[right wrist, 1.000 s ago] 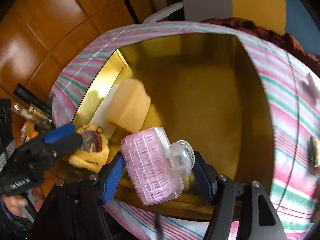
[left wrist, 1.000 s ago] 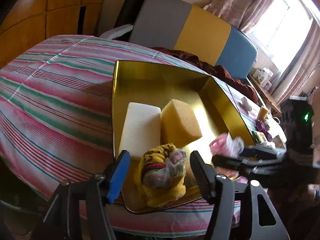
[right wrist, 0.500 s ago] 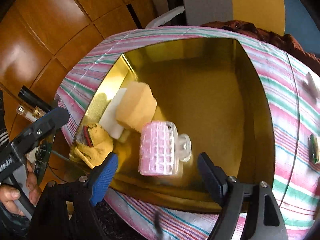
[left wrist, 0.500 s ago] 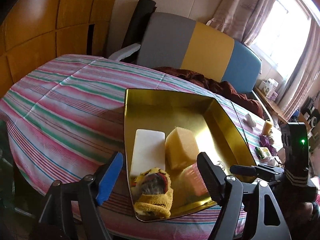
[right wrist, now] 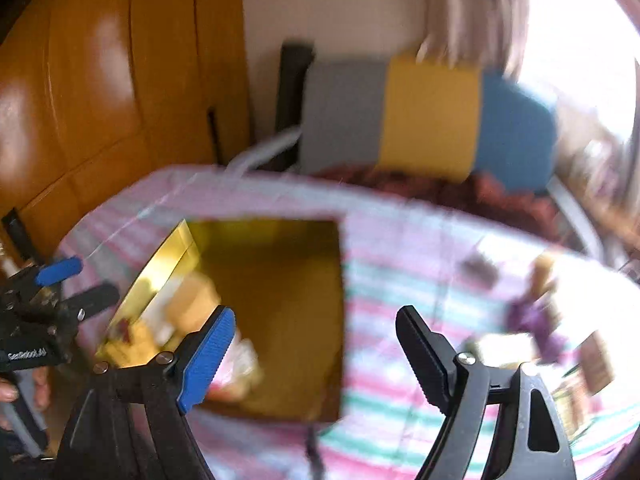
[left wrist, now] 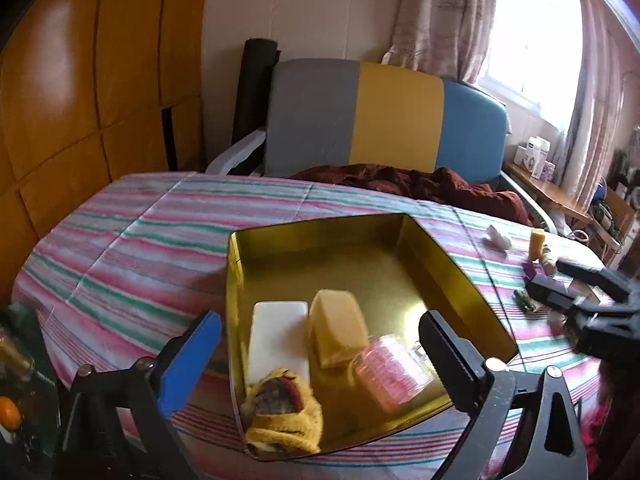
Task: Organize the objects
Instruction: 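Withdraw both tools from the tray back toward the remaining items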
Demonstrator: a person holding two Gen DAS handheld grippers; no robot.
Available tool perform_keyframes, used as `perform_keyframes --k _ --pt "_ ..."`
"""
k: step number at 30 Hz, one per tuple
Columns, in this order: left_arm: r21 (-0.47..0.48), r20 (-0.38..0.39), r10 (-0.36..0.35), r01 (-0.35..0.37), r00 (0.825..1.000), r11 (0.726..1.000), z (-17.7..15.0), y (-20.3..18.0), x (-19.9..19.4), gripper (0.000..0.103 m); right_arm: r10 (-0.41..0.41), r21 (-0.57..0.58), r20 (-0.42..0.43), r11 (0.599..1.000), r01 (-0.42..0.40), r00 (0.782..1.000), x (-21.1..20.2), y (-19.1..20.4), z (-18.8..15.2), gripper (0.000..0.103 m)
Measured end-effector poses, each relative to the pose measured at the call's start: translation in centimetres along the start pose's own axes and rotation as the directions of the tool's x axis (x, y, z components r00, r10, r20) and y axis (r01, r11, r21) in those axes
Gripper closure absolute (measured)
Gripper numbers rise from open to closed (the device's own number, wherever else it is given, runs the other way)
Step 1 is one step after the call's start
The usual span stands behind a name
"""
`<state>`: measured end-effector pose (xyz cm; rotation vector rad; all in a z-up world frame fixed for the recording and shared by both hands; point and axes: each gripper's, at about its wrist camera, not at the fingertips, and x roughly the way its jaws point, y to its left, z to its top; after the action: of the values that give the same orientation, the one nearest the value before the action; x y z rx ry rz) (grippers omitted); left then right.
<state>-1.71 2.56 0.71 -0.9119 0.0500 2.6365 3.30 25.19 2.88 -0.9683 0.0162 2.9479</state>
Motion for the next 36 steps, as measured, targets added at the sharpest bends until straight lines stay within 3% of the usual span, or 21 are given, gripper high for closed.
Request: perform_keyframes --k 3,6,11,15,17,22,27,29,36 --pt "0.043 0.007 -0.024 0.023 1.000 0.999 0.5 -1.5 -0.1 0.000 -0.100 0.005 0.002 0.995 0.100 0.995 -0.1 -1.6 -0.1 0.017" --pt "0.094 0.011 -0.063 0.062 0.998 0.994 0.7 -3.3 -0.3 0.000 -0.085 0.064 -0.077 0.994 0.090 0.993 0.6 -3.9 -0.4 0.017" --pt "0.151 -0.004 -0.129 0.129 0.992 0.980 1.0 -6.0 -0.1 0.000 -0.047 0.176 -0.123 0.982 0.068 0.991 0.3 -8.5 -1.0 0.021" --pt "0.191 -0.034 -0.174 0.178 0.984 0.965 0.8 -7.9 0.3 0.000 -0.108 0.212 -0.133 0.968 0.135 0.985 0.1 -12.4 -1.6 0.022" --pt "0.208 -0.051 -0.201 0.208 0.978 0.956 0.6 -8.8 0.4 0.000 -0.115 0.286 -0.128 0.947 0.148 0.985 -0.6 -15.5 -2.1 0.022" --pt "0.230 -0.095 -0.250 0.266 0.964 0.936 0.2 -10.8 0.9 0.000 -0.225 0.450 -0.142 0.853 0.265 0.964 -1.5 -23.2 -4.4 0.018" --pt "0.248 -0.159 -0.285 0.318 0.945 0.915 -0.1 -13.4 2.0 0.001 -0.259 0.656 -0.191 0.683 0.319 0.947 -2.3 -28.8 -7.9 0.018" --pt "0.246 -0.188 -0.299 0.340 0.935 0.908 -0.3 -14.3 2.5 0.002 -0.269 0.698 -0.193 0.638 0.325 0.944 -2.6 -29.8 -8.4 0.018" --pt "0.320 -0.258 -0.341 0.414 0.904 0.852 -1.5 -18.8 3.6 0.005 -0.270 0.748 -0.206 0.576 0.330 0.940 -3.5 -31.1 -9.6 0.018"
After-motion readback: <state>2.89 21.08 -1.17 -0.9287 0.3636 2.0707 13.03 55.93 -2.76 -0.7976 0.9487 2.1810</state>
